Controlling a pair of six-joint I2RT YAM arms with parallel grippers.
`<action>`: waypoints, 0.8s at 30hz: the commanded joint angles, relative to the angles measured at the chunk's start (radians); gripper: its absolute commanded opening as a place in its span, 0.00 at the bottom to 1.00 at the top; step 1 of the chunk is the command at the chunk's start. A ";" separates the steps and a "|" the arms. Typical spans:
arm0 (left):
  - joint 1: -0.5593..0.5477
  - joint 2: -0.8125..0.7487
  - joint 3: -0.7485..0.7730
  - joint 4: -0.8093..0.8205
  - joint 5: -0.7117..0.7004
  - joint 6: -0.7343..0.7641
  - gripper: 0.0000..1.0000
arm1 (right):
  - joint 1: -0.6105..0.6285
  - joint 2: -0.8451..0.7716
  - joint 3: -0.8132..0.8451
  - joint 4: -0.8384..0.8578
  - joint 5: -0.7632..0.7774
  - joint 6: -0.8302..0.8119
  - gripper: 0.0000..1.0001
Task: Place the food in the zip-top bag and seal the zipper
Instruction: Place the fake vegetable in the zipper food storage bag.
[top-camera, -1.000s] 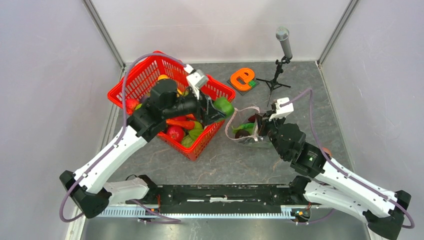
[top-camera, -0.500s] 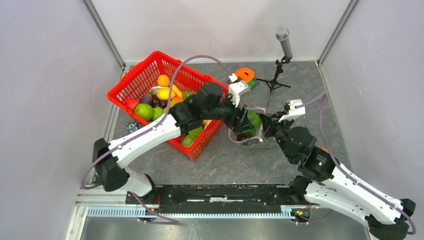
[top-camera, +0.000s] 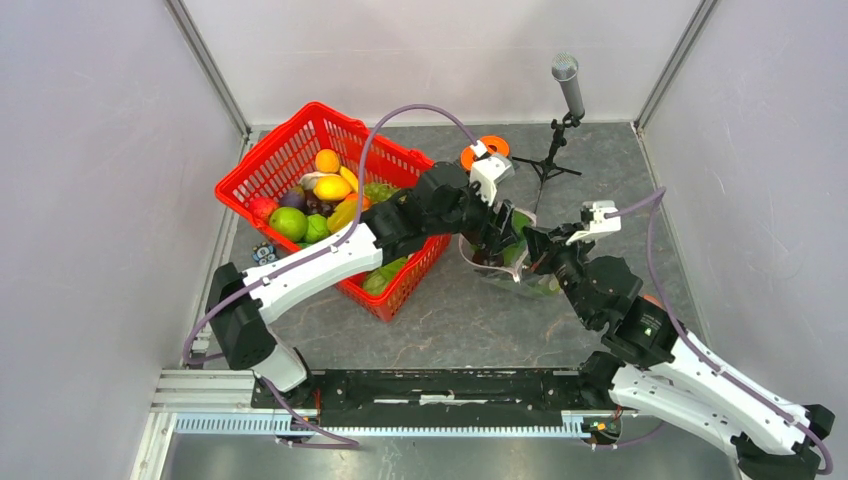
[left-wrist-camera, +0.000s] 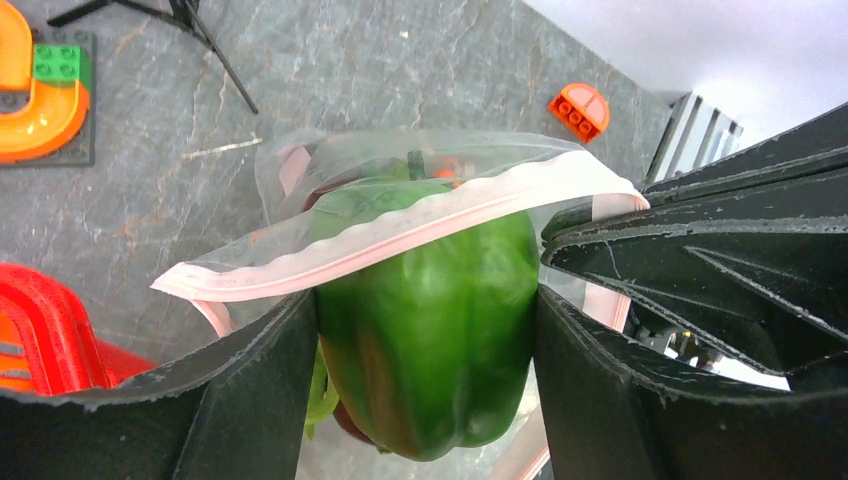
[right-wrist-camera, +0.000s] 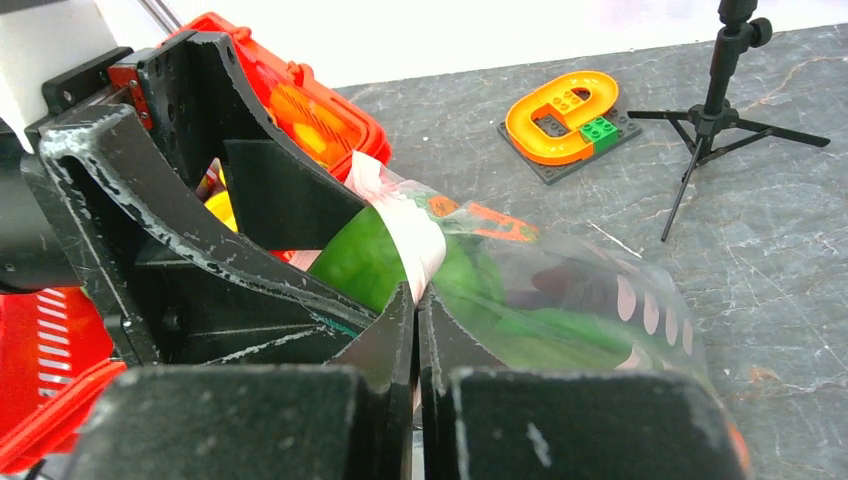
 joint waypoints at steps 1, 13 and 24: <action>-0.007 0.018 0.062 0.133 0.042 -0.010 0.53 | 0.006 -0.036 0.029 0.082 0.061 0.077 0.00; -0.005 -0.010 0.112 0.097 0.127 0.005 1.00 | 0.006 -0.060 0.064 0.063 0.267 0.035 0.00; -0.005 -0.192 0.008 0.110 0.072 0.059 1.00 | 0.005 -0.018 0.231 0.001 0.013 -0.218 0.00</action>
